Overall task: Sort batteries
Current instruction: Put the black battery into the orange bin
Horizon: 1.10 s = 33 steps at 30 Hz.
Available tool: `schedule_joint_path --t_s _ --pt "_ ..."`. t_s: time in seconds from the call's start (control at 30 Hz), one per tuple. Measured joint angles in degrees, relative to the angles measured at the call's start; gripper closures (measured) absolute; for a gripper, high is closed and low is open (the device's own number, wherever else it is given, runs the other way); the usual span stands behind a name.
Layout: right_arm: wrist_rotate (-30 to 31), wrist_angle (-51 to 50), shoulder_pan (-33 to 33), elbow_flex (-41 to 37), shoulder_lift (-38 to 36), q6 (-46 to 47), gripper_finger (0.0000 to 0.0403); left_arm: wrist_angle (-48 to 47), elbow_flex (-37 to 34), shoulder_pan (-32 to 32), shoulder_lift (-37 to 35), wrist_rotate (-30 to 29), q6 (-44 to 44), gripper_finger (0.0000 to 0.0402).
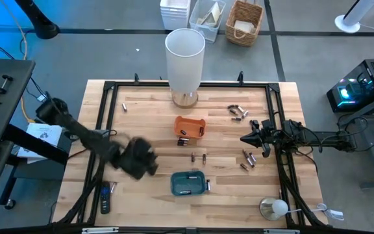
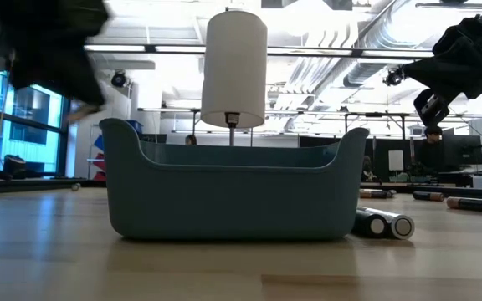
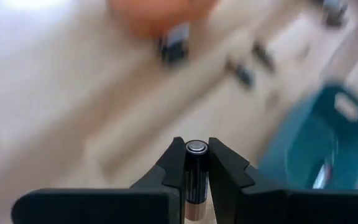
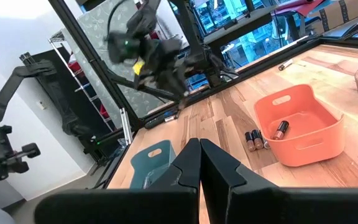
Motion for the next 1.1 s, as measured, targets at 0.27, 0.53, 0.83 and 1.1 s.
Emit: schedule_joint_path --t_s 0.27,0.53,0.83,1.1 --pt "0.0 0.0 0.0 0.0 0.0 0.0 0.0403 37.3 0.0 24.9 4.8 8.7 37.5 0.0372" --pt "0.0 0.0 0.0 0.0 0.0 0.0 0.0403 44.8 0.1 33.1 12.0 15.5 44.9 0.0362" --pt "0.0 0.0 0.0 0.0 0.0 0.0 0.0403 47.4 0.1 34.0 15.4 18.9 47.7 0.0216" --pt "0.0 0.0 0.0 0.0 0.1 0.0 0.0403 27.5 7.0 29.7 11.7 29.3 64.4 0.0198"
